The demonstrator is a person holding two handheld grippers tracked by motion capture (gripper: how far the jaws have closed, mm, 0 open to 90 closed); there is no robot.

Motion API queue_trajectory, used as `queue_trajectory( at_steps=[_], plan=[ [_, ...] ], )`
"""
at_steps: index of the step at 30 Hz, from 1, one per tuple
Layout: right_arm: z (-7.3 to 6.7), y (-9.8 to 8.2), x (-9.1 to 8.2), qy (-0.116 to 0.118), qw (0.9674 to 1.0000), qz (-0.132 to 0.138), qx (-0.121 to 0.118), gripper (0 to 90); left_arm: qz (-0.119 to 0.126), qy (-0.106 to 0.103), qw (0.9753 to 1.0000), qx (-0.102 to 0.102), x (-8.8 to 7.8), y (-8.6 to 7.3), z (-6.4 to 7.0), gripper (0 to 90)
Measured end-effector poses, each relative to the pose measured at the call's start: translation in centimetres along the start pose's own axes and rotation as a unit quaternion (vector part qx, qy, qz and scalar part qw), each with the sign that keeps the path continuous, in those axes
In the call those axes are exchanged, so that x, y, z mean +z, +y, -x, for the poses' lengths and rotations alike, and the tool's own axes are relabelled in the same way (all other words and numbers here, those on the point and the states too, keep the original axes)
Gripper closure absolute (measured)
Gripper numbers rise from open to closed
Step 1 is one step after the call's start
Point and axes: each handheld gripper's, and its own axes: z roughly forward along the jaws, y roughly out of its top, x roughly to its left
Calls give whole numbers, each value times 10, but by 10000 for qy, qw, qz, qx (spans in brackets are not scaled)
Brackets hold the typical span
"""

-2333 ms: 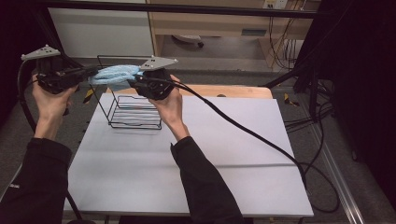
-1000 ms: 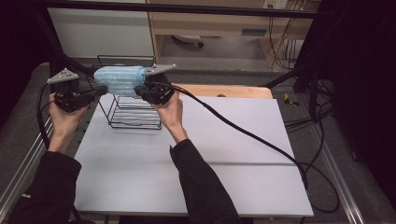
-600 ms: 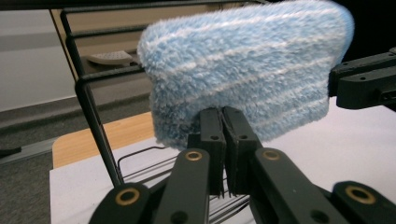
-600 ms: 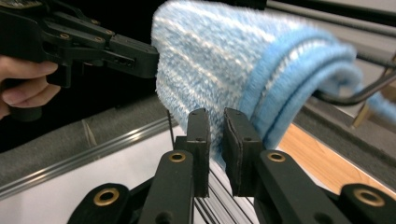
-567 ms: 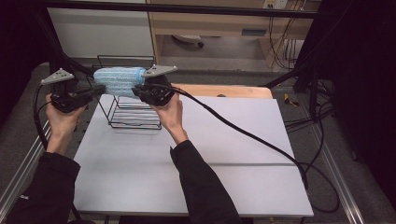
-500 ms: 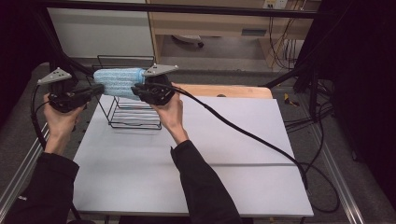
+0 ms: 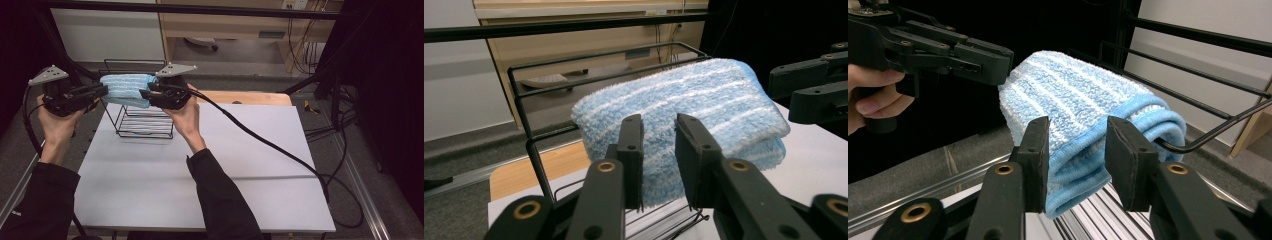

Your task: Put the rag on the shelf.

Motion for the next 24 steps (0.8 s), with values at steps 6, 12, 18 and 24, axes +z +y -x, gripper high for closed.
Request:
queue_trajectory(
  at_steps=[6, 12, 18, 24],
  plan=[
    [-1, 5, -7, 42, 10000, 74, 40, 540, 18, -6, 10000, 54, -4, 4, 4, 641],
    [-2, 7, -15, 44, 10000, -1, 20, 403, -25, -4, 10000, 90, -9, 2, 10, 509],
    [-1, 3, -26, 80, 9999, -104, 40, 265, -41, -38, 9998, 168, -16, -10, 15, 392],
    [3, -10, -43, 0, 9998, -213, 38, 146, -224, -68, 9995, 215, -18, -29, 20, 269]
  ],
)
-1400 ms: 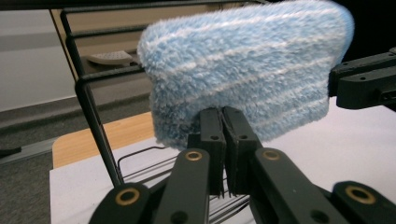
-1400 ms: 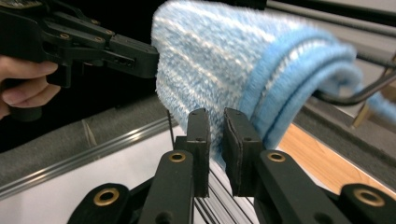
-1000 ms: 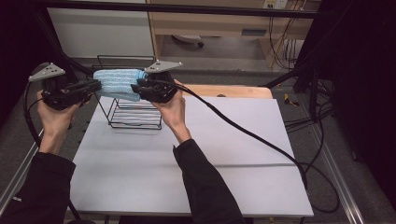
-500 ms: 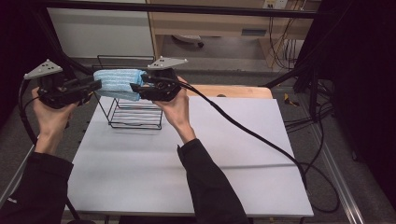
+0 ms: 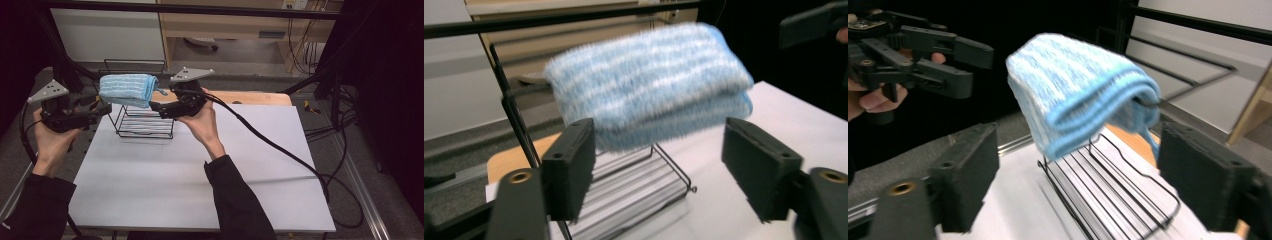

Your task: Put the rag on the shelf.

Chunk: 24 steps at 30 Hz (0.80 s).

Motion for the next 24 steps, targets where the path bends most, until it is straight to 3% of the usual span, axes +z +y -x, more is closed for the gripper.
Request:
queue_trajectory(
  at_steps=[5, 12, 24],
  plan=[
    [7, -18, -17, -70, 9999, -83, 61, 65, -136, -106, 9998, -14, 3, -16, 8, 183],
    [22, -52, -50, -171, 9993, -238, 240, 23, -260, -221, 9994, -32, 13, -42, 24, 91],
    [49, -129, -108, -372, 9960, -419, 691, 6, -552, -466, 9974, -80, 35, -95, 50, 88]
  ],
)
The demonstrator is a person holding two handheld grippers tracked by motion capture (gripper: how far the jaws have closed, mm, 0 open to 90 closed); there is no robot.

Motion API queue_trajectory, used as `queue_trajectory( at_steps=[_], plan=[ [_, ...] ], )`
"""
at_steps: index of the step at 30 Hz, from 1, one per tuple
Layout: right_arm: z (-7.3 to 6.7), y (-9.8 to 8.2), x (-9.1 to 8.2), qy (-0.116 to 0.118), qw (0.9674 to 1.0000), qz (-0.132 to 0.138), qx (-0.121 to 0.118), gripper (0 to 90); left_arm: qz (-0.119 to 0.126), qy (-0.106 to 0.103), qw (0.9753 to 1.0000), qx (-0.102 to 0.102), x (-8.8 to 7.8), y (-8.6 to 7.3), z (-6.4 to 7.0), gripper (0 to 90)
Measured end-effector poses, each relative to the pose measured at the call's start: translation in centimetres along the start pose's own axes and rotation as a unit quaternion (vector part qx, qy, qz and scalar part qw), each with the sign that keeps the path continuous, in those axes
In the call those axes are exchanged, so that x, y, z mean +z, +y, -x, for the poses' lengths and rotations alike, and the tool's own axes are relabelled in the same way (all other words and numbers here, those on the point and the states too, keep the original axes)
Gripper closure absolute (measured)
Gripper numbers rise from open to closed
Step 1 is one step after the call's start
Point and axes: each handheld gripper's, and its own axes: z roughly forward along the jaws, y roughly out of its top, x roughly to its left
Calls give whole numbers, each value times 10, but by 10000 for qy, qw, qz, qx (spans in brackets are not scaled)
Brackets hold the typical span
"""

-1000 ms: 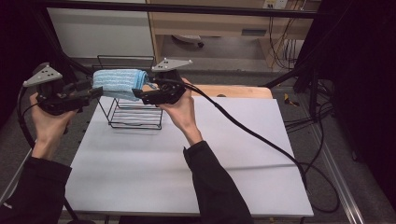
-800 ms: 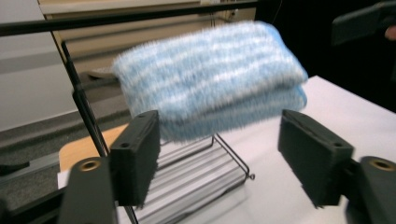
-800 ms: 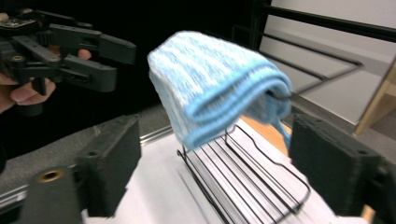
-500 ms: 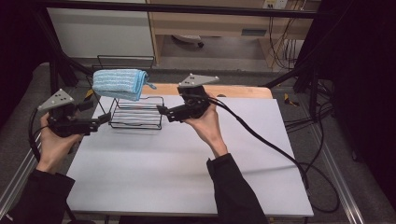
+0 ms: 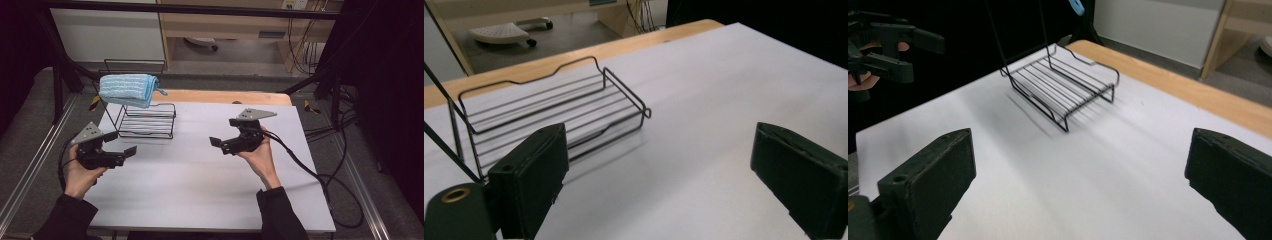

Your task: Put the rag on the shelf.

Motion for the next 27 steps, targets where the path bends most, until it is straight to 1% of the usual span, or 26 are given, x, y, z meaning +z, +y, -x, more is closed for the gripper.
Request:
queue_trajectory(
  at_steps=[3, 9, 13, 15, 16, 19, 21, 23, 27],
  plan=[
    [9, -22, -11, -63, 9999, -115, 64, 5, -67, -42, 9999, 62, 7, -14, 4, 89],
    [26, -64, -32, -185, 9992, -252, 236, 5, -181, -159, 9997, 86, 17, -36, 9, 93],
    [34, -89, -45, -283, 9987, -335, 253, 5, -328, -193, 9992, 128, 22, -47, 10, 93],
    [38, -102, -51, -318, 9984, -360, 290, 5, -401, -205, 9988, 165, 25, -52, 11, 93],
    [40, -110, -54, -319, 9982, -358, 348, 5, -430, -217, 9987, 173, 26, -54, 12, 93],
    [45, -127, -60, -336, 9977, -420, 405, 5, -525, -251, 9981, 205, 30, -60, 13, 93],
    [47, -136, -64, -341, 9971, -505, 455, 5, -554, -276, 9978, 220, 32, -62, 14, 94],
    [48, -143, -67, -337, 9968, -531, 497, 5, -584, -293, 9976, 230, 34, -64, 15, 94],
    [48, -150, -71, -302, 9966, -566, 519, 5, -647, -295, 9971, 265, 35, -67, 16, 94]
  ],
)
